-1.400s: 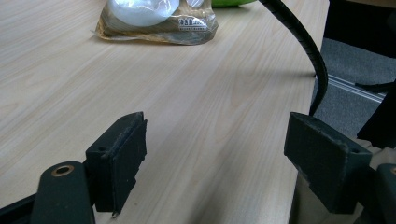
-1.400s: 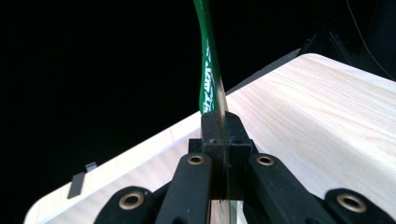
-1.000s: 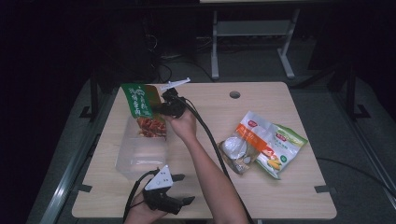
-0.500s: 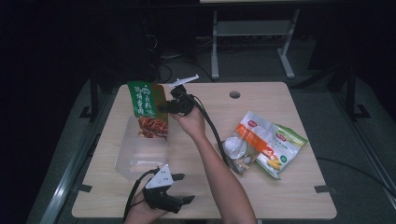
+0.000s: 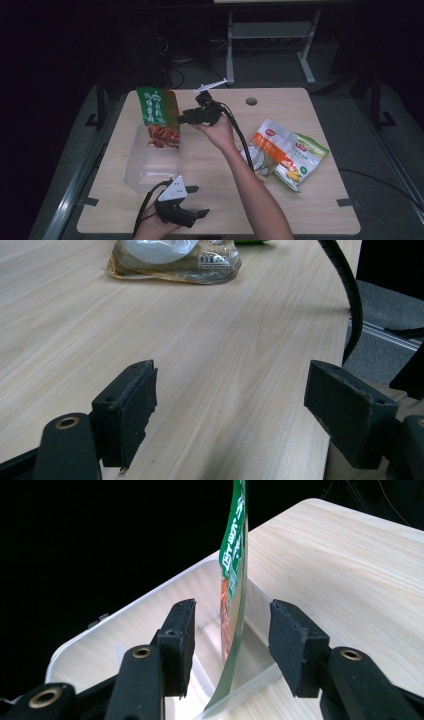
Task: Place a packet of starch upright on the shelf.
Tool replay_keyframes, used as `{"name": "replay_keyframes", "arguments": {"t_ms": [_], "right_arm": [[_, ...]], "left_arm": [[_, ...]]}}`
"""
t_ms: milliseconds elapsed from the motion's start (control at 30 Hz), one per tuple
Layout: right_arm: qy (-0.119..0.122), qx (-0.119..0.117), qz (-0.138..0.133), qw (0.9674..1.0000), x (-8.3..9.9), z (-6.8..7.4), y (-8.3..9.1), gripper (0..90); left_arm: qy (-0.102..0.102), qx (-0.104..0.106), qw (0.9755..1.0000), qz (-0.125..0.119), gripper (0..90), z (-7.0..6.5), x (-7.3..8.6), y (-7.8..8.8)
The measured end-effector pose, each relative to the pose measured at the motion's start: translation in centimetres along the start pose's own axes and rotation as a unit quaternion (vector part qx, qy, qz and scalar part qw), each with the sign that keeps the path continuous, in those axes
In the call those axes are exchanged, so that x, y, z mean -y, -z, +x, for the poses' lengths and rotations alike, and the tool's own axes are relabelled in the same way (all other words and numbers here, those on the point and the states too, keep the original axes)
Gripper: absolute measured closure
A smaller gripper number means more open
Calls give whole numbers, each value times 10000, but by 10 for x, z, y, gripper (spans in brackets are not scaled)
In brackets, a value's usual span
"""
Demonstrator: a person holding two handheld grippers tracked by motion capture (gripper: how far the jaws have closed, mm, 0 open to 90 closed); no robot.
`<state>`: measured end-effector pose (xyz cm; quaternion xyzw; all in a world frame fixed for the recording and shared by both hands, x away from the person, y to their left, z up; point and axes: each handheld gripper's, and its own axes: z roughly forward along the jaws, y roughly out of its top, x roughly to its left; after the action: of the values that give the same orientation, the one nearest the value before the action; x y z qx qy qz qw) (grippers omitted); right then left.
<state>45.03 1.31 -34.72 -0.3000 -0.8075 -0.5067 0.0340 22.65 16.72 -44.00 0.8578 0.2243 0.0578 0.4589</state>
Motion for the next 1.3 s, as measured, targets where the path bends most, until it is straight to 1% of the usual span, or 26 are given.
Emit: {"name": "replay_keyframes", "arguments": {"t_ms": [67, 133, 233, 267, 333, 367, 400, 467, 600, 667, 700, 733, 767, 800, 833, 900, 933, 967, 1000, 1200, 1300], "right_arm": [[41, 12, 5, 10000, 2, 0, 5, 519], [12, 47, 8, 10000, 5, 0, 12, 512], [-6, 2, -8, 10000, 9, -2, 18, 505], [-15, -11, -31, 10000, 14, -2, 26, 500], [-33, -13, -21, 10000, 15, -3, 29, 497], [-12, -12, -22, 10000, 18, -3, 33, 495], [-31, 5, -20, 10000, 24, -4, 42, 492], [-35, 25, -35, 10000, 29, -4, 49, 489], [-44, 87, -25, 9999, 41, -6, 66, 477], [-58, 98, -9, 9999, 46, -7, 73, 469], [-26, 113, 8, 9999, 49, -7, 77, 467], [-26, 113, 8, 9999, 49, -7, 77, 467], [21, 163, 30, 9999, 55, -5, 86, 466], [21, 163, 30, 9999, 55, -5, 86, 466], [21, 167, 48, 9998, 60, -4, 91, 459], [35, 196, 104, 9997, 67, -2, 97, 456], [35, 196, 104, 9997, 67, -2, 97, 456], [70, 221, 109, 9997, 71, -2, 99, 456], [23, 209, 143, 9997, 80, -2, 105, 453], [-45, 201, 171, 9996, 101, -2, 118, 437], [-129, 214, 171, 9995, 110, -3, 123, 432]], "left_arm": [[2, -2, 10000, 6, 206, 0, 0, 0], [0, -2, 10000, 9, 206, 0, 0, -1], [-25, -14, 10000, 32, 206, 0, 0, -1], [-33, -5, 10000, 28, 205, -1, 0, -2], [-31, -1, 10000, 25, 205, -1, 0, -2], [-40, -2, 10000, 32, 205, -1, 0, -2], [-33, -2, 10000, 39, 205, -1, 0, -3], [-55, -12, 10000, 69, 205, -1, 0, -3], [-12, 3, 10000, 66, 205, -1, 0, -5], [-31, 0, 9999, 101, 205, 0, 0, -6], [-31, 0, 9999, 101, 205, 0, 0, -6], [-46, -1, 9999, 97, 205, -1, 0, -6], [-6, 2, 10000, 62, 205, -2, 0, -7], [-6, 2, 10000, 62, 205, -2, 0, -7], [-38, 7, 9999, 106, 205, -1, 0, -8], [-37, 6, 9999, 120, 205, -1, 0, -8], [-37, 6, 9999, 120, 205, -1, 0, -8], [-40, 4, 9999, 115, 205, -1, 0, -8], [-51, 4, 9999, 104, 205, -1, 0, -8], [-68, -4, 9999, 118, 205, 0, 0, -8], [-51, -17, 9999, 97, 205, 1, 0, -8]]}}
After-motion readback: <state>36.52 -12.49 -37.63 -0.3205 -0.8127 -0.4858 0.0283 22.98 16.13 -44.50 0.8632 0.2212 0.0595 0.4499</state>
